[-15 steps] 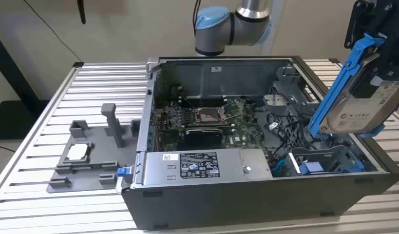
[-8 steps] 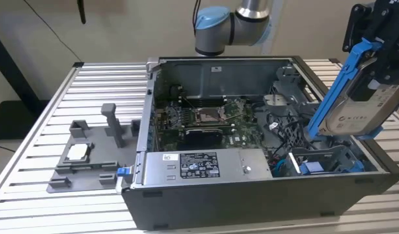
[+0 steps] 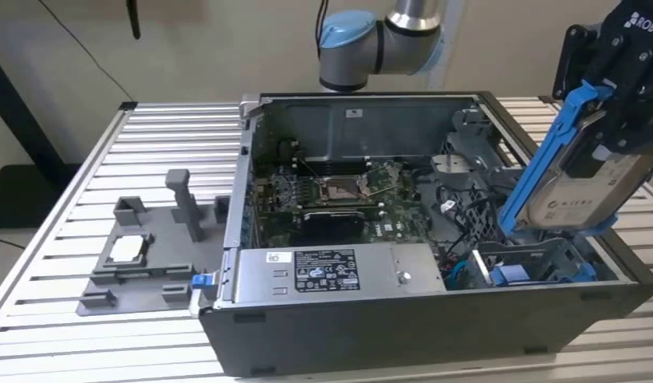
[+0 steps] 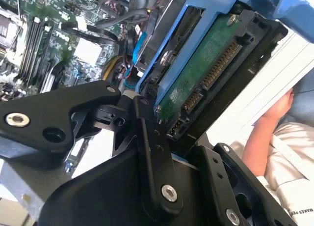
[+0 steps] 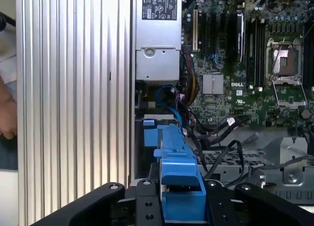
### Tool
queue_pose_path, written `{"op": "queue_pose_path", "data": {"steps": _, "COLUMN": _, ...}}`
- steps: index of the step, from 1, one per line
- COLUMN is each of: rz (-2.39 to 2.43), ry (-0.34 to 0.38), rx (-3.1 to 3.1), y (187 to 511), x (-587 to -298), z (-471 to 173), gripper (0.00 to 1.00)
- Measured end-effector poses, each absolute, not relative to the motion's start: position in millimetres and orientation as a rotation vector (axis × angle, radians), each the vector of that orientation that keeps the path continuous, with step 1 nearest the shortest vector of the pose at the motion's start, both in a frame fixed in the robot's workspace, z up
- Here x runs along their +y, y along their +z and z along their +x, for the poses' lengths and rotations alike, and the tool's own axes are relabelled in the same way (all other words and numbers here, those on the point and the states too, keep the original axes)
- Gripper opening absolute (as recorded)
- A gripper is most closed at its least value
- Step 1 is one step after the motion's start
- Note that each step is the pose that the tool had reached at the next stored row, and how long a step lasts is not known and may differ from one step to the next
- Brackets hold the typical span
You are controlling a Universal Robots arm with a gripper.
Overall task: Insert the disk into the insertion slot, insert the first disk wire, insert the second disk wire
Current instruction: 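Insert the disk into the insertion slot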
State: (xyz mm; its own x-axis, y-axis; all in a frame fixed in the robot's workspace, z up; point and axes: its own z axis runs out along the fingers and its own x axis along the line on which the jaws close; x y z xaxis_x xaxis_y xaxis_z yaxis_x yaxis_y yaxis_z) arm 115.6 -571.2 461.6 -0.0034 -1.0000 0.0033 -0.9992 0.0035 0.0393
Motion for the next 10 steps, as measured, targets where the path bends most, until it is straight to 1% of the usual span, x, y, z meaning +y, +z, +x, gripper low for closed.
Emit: {"op": "queue_pose_path", "data": {"steps": 10, "rz": 2.201, "ry": -0.040, "rx": -2.199, "y": 443, "x": -571, "z": 116, "gripper": 0.33}}
